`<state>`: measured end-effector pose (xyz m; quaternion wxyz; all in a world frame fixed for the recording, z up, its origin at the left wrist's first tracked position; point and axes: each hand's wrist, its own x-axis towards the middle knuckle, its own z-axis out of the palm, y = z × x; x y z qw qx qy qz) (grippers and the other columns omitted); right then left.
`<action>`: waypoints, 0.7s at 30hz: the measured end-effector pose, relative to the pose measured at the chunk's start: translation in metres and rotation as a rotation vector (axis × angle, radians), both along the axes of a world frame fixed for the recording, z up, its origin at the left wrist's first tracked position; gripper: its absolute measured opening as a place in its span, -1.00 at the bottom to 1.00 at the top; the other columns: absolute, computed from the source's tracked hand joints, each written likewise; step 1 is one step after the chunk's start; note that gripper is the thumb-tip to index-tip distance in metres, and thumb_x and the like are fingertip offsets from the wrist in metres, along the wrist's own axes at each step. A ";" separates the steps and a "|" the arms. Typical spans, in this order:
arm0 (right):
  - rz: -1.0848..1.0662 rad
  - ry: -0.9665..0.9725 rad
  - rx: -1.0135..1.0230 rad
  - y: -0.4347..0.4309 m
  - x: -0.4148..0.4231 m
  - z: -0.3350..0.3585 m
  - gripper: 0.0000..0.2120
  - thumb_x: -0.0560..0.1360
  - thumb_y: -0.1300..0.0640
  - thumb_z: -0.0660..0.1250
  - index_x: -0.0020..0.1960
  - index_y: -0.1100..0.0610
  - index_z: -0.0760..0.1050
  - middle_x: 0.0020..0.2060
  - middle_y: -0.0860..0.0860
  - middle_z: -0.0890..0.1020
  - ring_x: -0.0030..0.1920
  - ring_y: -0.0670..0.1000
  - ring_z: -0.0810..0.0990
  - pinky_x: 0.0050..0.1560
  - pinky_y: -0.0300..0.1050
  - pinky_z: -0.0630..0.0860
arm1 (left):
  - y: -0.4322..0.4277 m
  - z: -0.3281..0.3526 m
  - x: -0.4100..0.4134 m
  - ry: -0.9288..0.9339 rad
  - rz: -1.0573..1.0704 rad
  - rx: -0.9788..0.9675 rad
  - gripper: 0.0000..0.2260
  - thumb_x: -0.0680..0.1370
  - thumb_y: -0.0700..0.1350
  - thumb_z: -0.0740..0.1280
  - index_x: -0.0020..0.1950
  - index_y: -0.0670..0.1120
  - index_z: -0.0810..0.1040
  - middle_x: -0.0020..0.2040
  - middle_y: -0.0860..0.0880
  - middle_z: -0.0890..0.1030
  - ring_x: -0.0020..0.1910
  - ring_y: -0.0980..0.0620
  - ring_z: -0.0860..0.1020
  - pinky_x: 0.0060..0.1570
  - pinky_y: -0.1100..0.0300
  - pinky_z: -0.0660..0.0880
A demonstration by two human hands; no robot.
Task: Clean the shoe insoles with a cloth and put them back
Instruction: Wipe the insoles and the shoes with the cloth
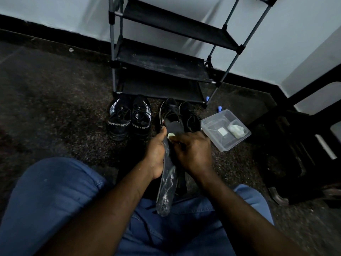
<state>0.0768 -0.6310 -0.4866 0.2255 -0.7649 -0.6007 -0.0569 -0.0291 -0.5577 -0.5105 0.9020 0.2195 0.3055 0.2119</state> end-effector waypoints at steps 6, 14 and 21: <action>-0.136 0.014 0.023 0.002 0.013 0.006 -0.77 0.51 0.00 0.37 0.13 -0.09 0.70 -0.10 -0.09 0.70 -0.07 0.07 0.58 -0.02 0.09 0.52 | -0.004 0.003 -0.001 -0.036 0.003 0.021 -0.44 0.67 0.25 0.11 0.36 -0.15 0.57 0.08 -0.18 0.70 -0.01 -0.10 0.69 -0.06 0.08 0.60; -0.123 -0.022 -0.018 -0.003 0.018 0.007 -0.80 0.51 -0.01 0.41 0.12 -0.12 0.69 -0.07 -0.13 0.69 -0.03 0.05 0.58 0.00 0.07 0.47 | -0.001 -0.001 0.000 -0.036 -0.002 0.014 -0.43 0.66 0.28 0.10 0.20 -0.17 0.63 0.00 -0.18 0.69 -0.08 -0.10 0.68 -0.01 0.05 0.56; 0.065 -0.089 -0.048 -0.013 0.001 0.005 -0.76 0.51 -0.03 0.31 0.12 -0.12 0.68 -0.10 -0.12 0.68 -0.07 0.06 0.57 -0.07 0.04 0.47 | 0.002 0.001 -0.004 -0.077 -0.030 -0.056 -0.28 0.63 0.35 0.09 0.38 -0.27 0.54 0.33 -0.25 0.59 0.37 -0.19 0.53 0.47 -0.08 0.35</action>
